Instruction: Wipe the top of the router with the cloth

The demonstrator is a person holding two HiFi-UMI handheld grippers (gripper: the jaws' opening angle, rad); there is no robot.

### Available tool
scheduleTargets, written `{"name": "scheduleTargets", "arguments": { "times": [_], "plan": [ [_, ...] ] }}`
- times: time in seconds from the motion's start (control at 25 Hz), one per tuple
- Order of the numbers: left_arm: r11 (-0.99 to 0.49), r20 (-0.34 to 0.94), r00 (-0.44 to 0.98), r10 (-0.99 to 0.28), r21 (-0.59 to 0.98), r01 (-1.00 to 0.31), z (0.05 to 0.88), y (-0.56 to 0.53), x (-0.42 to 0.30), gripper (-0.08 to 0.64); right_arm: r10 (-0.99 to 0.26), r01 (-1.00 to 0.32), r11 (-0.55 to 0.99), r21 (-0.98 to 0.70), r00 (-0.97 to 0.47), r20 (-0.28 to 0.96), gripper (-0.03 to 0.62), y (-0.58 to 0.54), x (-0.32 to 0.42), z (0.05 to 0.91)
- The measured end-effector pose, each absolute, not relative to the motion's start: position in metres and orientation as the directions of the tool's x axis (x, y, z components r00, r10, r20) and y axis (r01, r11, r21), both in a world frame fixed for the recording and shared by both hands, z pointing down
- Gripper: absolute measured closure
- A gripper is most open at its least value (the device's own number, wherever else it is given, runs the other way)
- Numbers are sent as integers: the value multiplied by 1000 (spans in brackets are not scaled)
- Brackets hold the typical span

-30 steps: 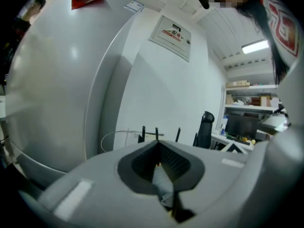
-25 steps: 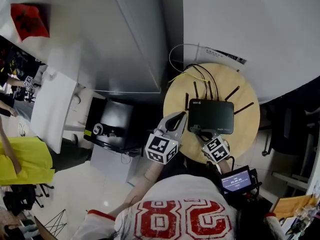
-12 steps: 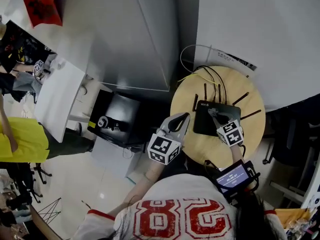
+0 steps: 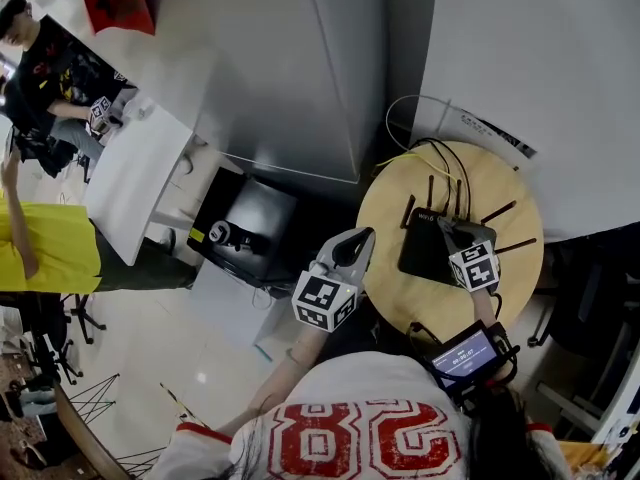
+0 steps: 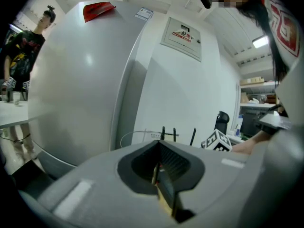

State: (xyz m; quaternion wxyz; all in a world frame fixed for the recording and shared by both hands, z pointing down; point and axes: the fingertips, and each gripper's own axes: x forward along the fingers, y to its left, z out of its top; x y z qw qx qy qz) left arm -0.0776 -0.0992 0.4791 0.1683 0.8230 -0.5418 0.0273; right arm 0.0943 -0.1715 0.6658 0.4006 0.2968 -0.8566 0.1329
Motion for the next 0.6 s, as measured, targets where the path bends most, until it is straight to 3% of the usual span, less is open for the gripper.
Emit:
{"name": "scheduleTargets", "arguments": {
  "times": [0.6],
  "plan": [
    [-504,214,566,-796,284,-816,482,-104,-20,555,-397,-665,741,-94,-546,737,554,-66,102,664]
  ]
}}
